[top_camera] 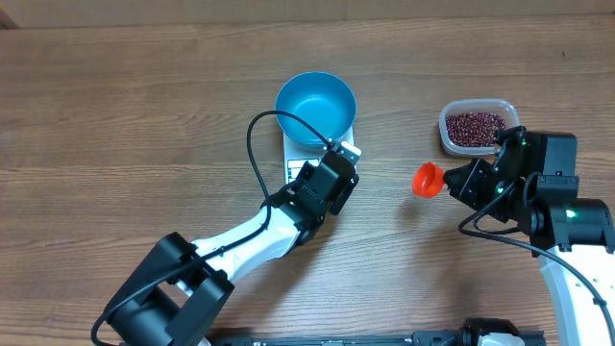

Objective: Scoop item into bowl and weigh 150g on scale

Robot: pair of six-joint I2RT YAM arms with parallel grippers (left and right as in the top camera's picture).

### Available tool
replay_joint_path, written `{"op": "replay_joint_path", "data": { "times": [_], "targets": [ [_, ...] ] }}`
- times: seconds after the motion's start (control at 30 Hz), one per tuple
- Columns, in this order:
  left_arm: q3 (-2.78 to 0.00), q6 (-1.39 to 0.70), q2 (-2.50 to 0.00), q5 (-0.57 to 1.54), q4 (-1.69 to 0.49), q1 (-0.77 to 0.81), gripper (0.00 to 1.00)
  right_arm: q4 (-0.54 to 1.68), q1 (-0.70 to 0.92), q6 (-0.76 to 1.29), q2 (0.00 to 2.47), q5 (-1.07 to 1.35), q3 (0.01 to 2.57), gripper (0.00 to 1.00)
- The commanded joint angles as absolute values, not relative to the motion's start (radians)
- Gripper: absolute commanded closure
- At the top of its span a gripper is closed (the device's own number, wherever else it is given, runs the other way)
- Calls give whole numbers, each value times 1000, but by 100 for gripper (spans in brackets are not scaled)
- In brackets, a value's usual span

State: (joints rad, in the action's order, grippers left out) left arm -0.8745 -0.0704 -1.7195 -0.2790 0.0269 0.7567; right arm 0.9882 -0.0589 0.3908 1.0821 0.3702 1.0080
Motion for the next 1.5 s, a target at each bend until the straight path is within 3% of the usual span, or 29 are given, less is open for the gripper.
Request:
{"op": "replay_joint_path", "data": {
  "times": [0.0, 1.47],
  "targets": [
    [-867, -49, -1734, -298, 34, 746, 96, 982, -63, 384, 1066, 376, 1041, 96],
    [-866, -48, -1826, -288, 131, 724, 96, 976, -63, 384, 1066, 376, 1041, 96]
  ]
}}
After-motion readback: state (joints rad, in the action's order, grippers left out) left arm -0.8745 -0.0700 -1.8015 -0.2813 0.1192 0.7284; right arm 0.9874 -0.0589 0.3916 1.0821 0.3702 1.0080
